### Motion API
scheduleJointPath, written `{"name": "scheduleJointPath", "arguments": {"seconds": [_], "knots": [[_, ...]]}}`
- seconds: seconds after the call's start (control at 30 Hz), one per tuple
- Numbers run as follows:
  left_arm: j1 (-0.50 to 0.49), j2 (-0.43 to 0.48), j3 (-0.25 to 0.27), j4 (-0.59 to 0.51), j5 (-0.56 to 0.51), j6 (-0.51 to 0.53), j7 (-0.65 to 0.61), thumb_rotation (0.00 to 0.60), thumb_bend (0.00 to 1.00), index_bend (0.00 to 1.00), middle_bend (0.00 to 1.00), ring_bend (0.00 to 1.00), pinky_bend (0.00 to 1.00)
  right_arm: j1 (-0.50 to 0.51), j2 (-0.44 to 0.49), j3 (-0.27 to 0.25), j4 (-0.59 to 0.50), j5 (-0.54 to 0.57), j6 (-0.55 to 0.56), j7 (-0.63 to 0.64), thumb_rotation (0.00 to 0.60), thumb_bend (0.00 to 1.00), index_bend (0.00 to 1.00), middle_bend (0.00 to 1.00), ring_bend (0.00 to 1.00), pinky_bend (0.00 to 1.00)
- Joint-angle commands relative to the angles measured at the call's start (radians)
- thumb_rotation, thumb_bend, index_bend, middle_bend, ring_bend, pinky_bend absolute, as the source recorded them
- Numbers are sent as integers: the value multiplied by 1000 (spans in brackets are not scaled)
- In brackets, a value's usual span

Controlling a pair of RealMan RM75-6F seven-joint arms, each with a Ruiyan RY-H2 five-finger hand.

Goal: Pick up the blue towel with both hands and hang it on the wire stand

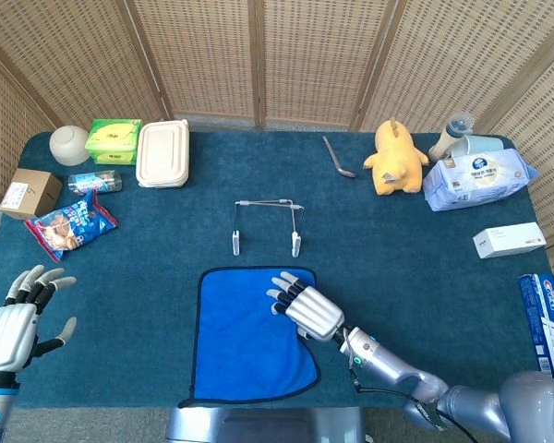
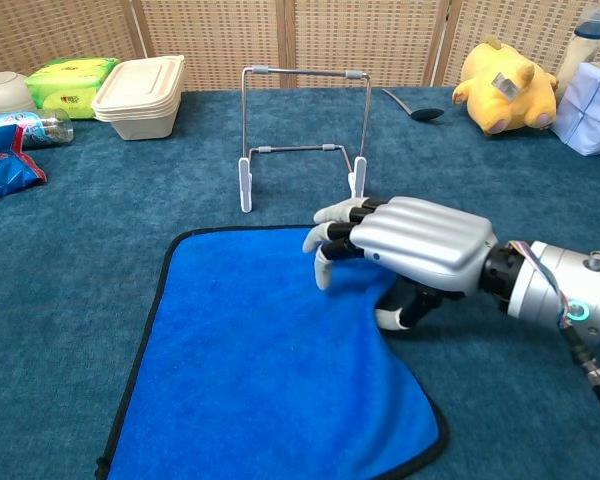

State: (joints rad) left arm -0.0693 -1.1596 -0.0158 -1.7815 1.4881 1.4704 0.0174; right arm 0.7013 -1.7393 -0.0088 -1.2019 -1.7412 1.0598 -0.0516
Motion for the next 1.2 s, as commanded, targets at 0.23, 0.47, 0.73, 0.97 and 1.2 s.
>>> {"name": "scheduleJointPath", "arguments": {"seconds": [0.23, 0.47, 0.73, 0.97, 1.2], "knots": [[-14, 5, 2, 5, 10, -19, 28, 600, 467, 247, 182, 72, 0, -5, -28, -2, 29, 4, 33, 18, 600, 326, 657, 281, 175, 160], [-51, -16, 5, 39, 53, -54, 94, 600, 466, 256, 194, 75, 0, -13, -30, -10, 38, 12, 46, 35, 600, 312, 721, 307, 197, 162], [-136, -59, -5, 106, 113, -135, 116, 600, 467, 259, 205, 89, 6, -33, -27, -18, 26, 26, 68, 43, 600, 309, 745, 320, 209, 162], [-163, -65, -18, 100, 96, -153, 86, 600, 465, 258, 204, 89, 6, -37, -44, -8, 19, 39, 77, 43, 600, 335, 754, 329, 218, 162], [-161, -54, -9, 105, 86, -148, 84, 600, 466, 258, 204, 89, 6, -33, -57, -6, 29, 40, 78, 58, 600, 374, 791, 350, 231, 164]]}}
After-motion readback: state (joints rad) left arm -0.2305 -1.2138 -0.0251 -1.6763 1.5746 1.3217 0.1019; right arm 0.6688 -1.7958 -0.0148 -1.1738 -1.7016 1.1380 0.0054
